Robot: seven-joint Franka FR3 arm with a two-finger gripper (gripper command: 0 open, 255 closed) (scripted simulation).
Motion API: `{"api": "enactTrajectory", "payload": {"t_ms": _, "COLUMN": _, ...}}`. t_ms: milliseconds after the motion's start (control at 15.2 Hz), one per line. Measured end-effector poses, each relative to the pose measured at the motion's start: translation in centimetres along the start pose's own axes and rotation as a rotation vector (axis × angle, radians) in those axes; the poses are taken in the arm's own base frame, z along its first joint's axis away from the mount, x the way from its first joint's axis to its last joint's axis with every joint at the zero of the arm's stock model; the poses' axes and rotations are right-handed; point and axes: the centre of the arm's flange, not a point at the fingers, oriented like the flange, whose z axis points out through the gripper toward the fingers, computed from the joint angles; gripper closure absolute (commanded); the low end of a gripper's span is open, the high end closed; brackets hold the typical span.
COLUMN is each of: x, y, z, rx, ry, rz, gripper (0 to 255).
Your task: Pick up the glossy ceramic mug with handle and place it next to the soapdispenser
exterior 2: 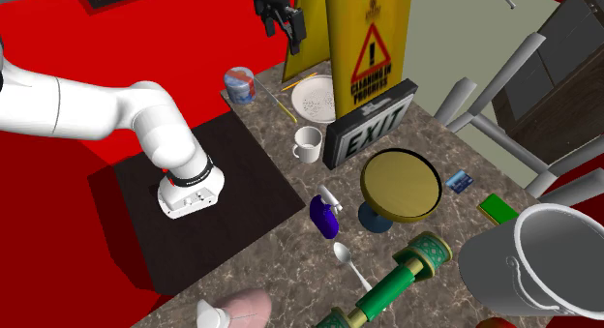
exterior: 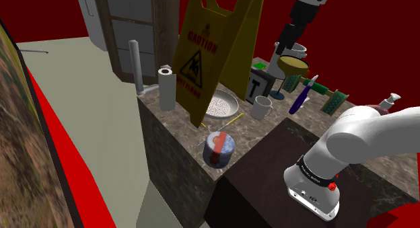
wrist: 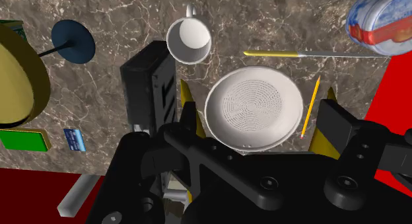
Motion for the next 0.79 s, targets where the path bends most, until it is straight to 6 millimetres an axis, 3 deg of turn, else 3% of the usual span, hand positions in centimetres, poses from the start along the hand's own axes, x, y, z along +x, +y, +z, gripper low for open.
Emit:
{"api": "enactTrajectory", "payload": {"t_ms": 132, "x": 0.1, "y": 0.1, "z": 0.6, "rx": 0.000, "ry": -0.003, "rz": -0.001, "gripper": 0}}
{"api": "enactTrajectory", "payload": {"t_ms": 264, "x": 0.2, "y": 0.2, "z": 2.6, "rx": -0.001, "ry": -0.012, "rz": -0.002, "gripper": 0}}
{"api": "enactTrajectory", "payload": {"t_ms": 792, "x": 1.0, "y": 1.5, "z": 13.0, "rx": -0.008, "ry": -0.058, "rz": -0.013, "gripper": 0}}
